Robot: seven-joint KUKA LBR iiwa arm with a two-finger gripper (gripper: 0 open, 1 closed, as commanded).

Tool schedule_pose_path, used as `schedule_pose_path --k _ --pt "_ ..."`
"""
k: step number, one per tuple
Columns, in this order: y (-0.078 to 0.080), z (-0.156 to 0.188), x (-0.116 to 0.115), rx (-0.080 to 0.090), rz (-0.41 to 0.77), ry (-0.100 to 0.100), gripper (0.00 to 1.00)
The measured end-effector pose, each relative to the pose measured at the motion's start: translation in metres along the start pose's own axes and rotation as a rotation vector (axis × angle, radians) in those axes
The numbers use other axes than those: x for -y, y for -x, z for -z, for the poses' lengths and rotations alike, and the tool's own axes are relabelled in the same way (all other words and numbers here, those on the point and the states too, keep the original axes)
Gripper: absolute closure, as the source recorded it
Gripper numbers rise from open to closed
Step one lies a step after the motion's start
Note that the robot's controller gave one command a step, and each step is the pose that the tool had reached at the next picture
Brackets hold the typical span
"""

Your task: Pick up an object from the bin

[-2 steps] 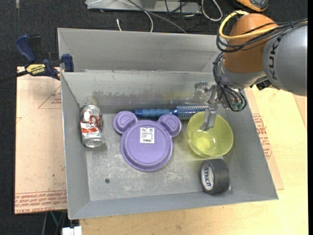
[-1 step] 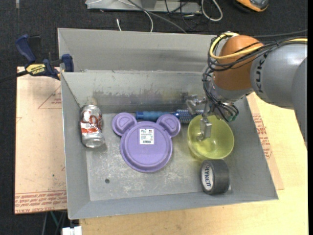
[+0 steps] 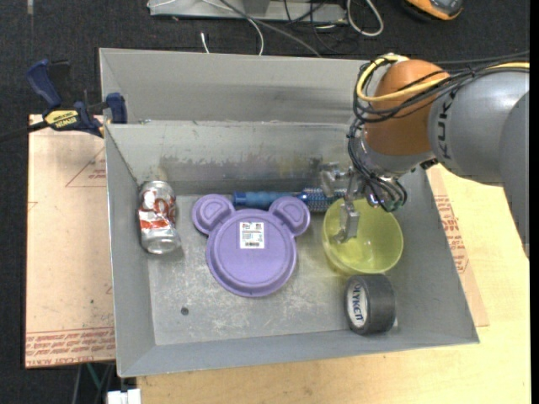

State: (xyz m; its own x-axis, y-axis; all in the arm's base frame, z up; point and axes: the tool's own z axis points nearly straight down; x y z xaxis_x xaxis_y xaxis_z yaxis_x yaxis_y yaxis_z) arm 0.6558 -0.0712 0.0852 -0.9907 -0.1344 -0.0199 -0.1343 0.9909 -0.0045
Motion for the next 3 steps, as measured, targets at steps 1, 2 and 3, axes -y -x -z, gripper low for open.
schedule_pose_path --k 1,2,3 --pt "0.001 0.006 0.005 0.03 0.063 -0.005 1.0" --pt "0.001 0.006 0.005 0.031 0.063 -0.005 1.0" --pt "-0.01 0.109 0.017 0.025 0.077 -0.003 1.0"
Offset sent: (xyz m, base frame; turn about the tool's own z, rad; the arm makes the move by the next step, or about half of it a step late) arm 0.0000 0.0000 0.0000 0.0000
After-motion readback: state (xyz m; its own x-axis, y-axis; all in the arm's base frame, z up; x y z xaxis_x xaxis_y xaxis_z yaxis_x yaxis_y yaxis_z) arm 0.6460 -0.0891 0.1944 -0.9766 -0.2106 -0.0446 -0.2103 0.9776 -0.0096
